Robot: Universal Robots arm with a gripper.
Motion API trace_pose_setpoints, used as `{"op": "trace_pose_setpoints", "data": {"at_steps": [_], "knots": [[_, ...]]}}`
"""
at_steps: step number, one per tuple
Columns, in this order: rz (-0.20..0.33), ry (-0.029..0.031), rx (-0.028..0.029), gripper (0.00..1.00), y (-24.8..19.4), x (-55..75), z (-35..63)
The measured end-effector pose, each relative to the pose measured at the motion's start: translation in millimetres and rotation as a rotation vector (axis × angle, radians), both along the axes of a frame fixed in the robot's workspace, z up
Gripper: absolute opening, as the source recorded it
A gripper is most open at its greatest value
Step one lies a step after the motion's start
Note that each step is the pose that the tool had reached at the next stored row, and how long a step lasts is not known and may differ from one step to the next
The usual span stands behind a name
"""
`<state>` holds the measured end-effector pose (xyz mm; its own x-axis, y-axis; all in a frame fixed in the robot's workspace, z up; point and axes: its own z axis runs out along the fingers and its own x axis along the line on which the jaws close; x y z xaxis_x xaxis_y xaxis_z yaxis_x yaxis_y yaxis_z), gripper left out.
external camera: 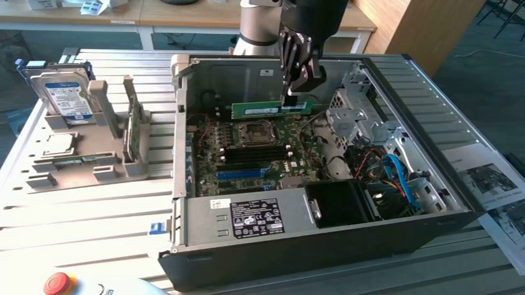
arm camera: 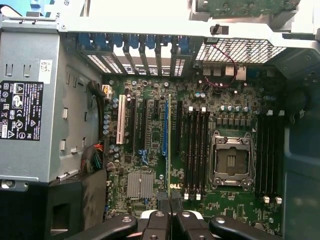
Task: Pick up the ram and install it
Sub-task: 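Pick up the ram and move it above insertion slot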
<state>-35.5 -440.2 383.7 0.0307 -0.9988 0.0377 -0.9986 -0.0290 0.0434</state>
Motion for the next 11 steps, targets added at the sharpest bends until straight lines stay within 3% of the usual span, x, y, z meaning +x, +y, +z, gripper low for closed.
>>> {"op": "trace_pose_setpoints", "data": {"at_steps": [4, 11], "knots": [[0.0, 0.0, 0.0, 0.12, 2.9, -0.1, 0.0], [0.0, 0.0, 0.0001, 0.12, 20.1, 0.0, -0.1]]}}
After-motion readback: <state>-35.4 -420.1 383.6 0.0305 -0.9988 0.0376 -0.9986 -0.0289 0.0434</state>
